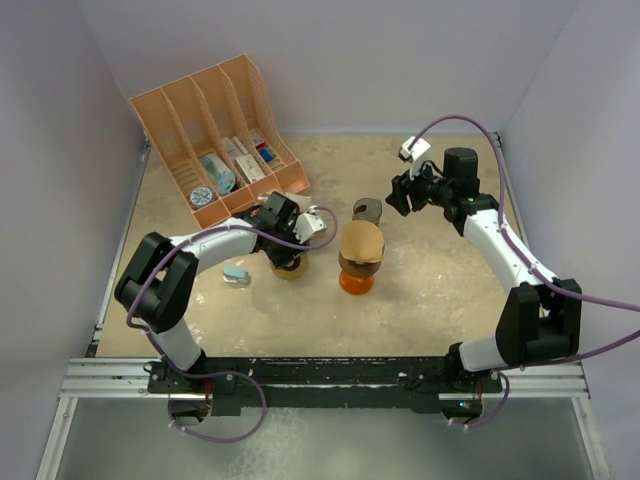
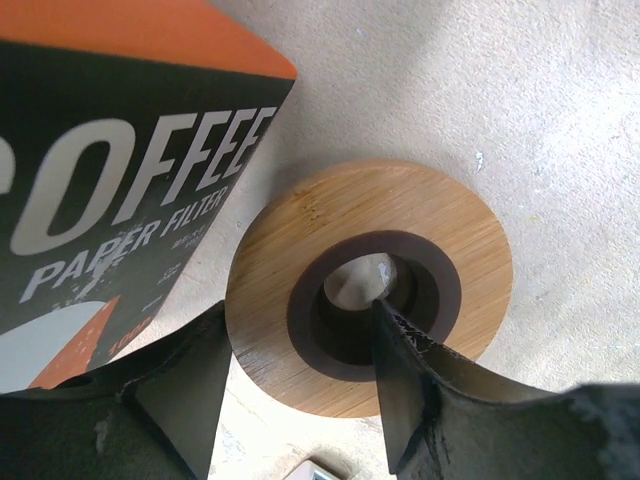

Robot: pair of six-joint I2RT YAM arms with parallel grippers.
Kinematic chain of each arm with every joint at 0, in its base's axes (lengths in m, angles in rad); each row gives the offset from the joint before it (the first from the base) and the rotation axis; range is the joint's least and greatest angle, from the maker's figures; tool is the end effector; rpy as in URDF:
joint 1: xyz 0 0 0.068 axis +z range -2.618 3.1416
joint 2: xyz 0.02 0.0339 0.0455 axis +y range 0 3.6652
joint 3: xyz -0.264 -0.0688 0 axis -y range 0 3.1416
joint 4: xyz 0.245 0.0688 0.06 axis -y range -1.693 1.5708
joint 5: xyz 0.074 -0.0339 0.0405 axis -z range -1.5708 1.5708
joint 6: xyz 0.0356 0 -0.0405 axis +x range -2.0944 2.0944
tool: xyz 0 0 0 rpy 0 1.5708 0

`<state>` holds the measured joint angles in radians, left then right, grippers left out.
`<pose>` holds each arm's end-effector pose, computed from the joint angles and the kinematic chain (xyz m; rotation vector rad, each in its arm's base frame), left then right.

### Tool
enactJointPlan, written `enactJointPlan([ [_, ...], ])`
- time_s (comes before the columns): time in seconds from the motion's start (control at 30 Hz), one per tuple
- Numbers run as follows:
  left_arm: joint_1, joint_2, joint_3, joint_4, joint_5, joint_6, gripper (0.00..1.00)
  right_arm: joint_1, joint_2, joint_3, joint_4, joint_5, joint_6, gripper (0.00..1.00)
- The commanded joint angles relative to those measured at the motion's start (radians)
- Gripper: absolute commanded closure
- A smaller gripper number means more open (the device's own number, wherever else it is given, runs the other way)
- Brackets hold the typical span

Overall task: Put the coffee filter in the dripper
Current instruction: Pick up the dripper holder from the center of the board.

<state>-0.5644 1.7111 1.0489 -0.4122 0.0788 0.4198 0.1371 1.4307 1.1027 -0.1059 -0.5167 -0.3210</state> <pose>0.2851 -0.1838 0.1753 1.2745 2.3214 -0.1526 0.3241 0.0625 0.3087 -0.7588 1.8135 0.3964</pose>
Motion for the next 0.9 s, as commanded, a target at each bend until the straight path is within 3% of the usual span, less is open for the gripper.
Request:
enactJointPlan([
  [0.0, -0.035, -0.008, 0.025, -0.013, 0.050, 0.022, 0.49, -0.004, -0.044, -0.010, 0.039, -0.019, 0.007, 0.39],
  [0.3, -0.052, 0.002, 0.038, -0.029, -0.011, 0.038, 0.64, -0.004, -0.040, -0.008, 0.036, -0.024, 0.007, 0.39],
  [0.47, -0.052, -0.010, 0.070, -0.127, 0.050, 0.094, 0.75, -0.003, -0.035, 0.000, 0.029, -0.026, 0.007, 0.39],
  [0.87, -0.052, -0.092, 0.196, -0.233, 0.115, 0.131, 0.83, -0.005, -0.050, -0.003, 0.029, -0.022, 0.001, 0.38],
])
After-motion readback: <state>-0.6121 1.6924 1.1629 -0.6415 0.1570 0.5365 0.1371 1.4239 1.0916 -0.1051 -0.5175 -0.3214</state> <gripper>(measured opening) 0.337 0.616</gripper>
